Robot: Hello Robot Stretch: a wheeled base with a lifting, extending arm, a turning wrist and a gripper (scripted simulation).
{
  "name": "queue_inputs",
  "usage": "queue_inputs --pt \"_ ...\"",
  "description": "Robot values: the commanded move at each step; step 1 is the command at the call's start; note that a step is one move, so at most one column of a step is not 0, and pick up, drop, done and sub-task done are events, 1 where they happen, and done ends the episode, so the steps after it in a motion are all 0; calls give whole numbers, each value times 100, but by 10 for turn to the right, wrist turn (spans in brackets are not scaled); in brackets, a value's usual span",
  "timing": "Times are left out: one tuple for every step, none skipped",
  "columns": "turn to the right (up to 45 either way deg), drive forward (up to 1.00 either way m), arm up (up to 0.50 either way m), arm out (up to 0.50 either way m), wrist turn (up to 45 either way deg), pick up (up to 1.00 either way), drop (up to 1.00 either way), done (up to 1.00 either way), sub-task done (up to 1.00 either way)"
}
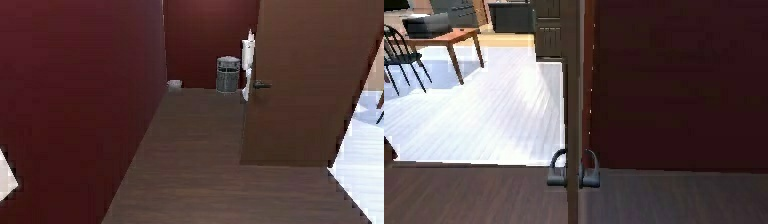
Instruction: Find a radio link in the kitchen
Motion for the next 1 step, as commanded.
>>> queue_inputs --pt "390 0 0 0 0 0 0 0 0"
